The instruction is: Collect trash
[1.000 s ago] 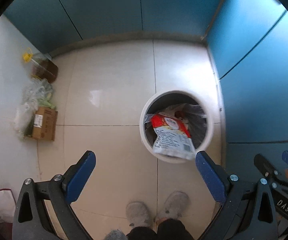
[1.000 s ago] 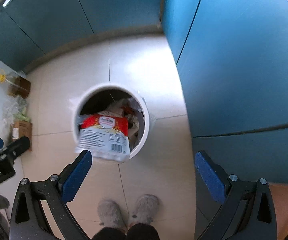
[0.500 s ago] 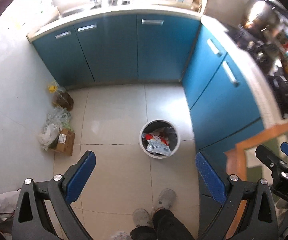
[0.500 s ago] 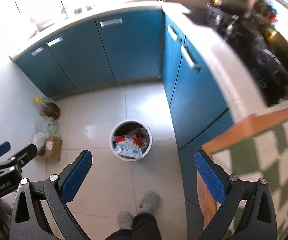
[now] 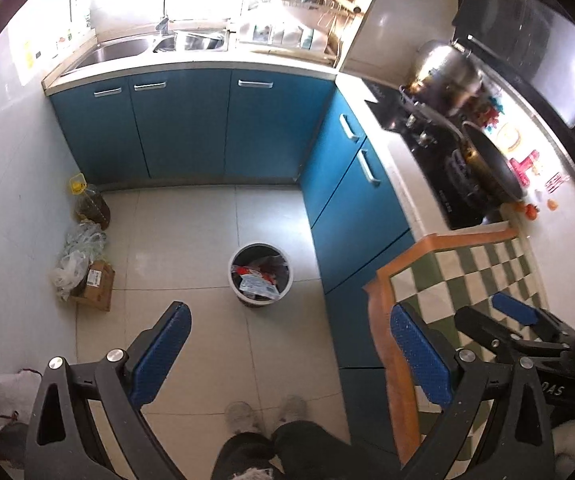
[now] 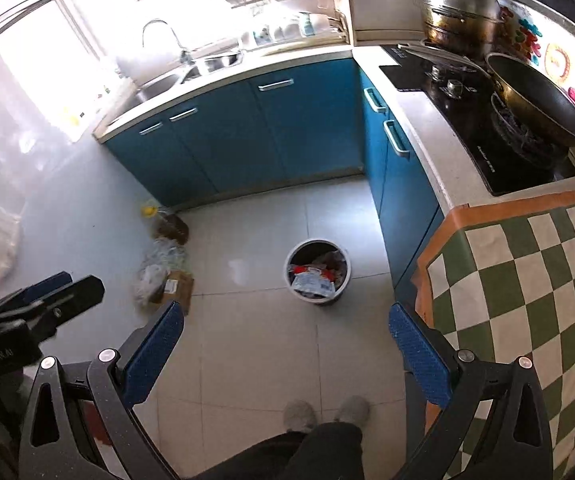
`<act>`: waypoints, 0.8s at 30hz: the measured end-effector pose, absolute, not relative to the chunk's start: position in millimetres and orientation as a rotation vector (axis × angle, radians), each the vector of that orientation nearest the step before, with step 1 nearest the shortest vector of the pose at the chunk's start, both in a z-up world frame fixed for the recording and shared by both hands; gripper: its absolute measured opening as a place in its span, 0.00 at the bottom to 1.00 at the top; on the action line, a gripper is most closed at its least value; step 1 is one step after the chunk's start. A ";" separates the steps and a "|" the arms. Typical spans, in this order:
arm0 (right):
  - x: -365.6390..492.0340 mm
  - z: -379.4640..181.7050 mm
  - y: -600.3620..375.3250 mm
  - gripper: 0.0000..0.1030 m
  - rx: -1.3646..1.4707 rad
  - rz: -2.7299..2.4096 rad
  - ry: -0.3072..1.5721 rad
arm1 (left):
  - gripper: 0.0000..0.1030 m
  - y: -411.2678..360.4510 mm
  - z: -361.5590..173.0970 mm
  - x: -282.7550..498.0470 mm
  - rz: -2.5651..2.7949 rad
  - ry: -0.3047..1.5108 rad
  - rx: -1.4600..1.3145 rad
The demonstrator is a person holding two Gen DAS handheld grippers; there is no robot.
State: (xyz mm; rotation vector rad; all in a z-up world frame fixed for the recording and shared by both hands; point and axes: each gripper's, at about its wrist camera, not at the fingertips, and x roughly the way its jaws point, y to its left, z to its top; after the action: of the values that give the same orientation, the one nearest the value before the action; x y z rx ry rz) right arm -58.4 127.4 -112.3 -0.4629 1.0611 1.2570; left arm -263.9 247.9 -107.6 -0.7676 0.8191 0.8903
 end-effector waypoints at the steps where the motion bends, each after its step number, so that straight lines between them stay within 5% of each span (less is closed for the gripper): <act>1: -58.5 -109.1 123.4 1.00 -0.460 1.271 1.066 | 0.99 244.7 -104.6 -265.8 0.892 0.815 -0.776; 24: -53.2 -101.7 97.0 1.00 -0.480 1.381 1.102 | 1.00 200.4 -94.9 -278.4 0.918 0.784 -0.792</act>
State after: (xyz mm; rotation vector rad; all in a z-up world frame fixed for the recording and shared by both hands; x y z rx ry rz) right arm -53.2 97.0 -101.7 -0.4799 1.1023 1.3810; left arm -278.4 200.4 -94.9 -0.7923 0.7836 0.9181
